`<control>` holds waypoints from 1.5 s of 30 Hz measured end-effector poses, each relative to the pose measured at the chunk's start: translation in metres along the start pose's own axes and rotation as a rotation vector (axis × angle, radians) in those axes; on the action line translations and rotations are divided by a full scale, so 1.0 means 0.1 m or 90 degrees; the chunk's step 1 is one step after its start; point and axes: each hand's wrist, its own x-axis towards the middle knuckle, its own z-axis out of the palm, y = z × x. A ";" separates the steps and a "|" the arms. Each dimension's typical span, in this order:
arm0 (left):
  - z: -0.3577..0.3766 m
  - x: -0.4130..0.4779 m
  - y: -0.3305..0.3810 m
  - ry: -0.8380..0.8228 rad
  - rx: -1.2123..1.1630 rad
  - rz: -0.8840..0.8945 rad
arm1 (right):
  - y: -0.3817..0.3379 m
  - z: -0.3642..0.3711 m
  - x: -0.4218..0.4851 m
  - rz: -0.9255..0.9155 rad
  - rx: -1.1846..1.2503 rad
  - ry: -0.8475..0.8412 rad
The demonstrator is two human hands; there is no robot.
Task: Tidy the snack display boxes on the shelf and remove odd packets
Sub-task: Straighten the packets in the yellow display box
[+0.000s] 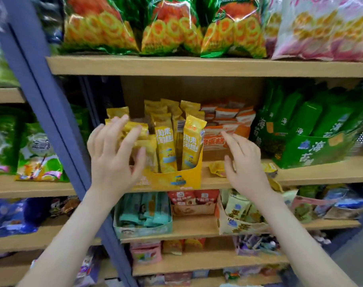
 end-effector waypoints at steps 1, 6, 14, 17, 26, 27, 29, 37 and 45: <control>-0.01 0.03 -0.08 -0.033 0.013 -0.022 | -0.21 -0.04 0.10 -0.042 0.044 0.048; 0.01 0.15 -0.27 -0.250 -0.023 -0.100 | -1.06 0.05 0.51 -0.253 0.148 0.016; -0.13 0.09 -0.42 -0.276 -0.096 -0.032 | -1.09 0.31 0.79 -0.163 0.148 -0.194; -0.17 0.02 -0.41 -0.247 -0.115 -0.004 | -0.97 0.42 0.72 -0.188 0.078 -0.183; -0.08 0.04 -0.42 -0.220 -0.119 -0.012 | -1.03 0.61 0.73 -0.120 -0.161 -0.076; -0.06 0.04 -0.42 -0.215 -0.105 -0.019 | -1.04 0.63 0.75 -0.113 -0.169 -0.078; -0.02 0.04 -0.41 -0.191 -0.053 -0.037 | -1.06 0.65 0.78 -0.094 -0.173 -0.073; 0.01 0.02 -0.32 -0.089 -0.012 0.062 | -1.03 0.65 0.62 -0.096 -0.118 -0.068; 0.03 0.04 -0.24 -0.110 -0.005 0.082 | -1.16 0.63 0.73 -0.047 -0.034 -0.129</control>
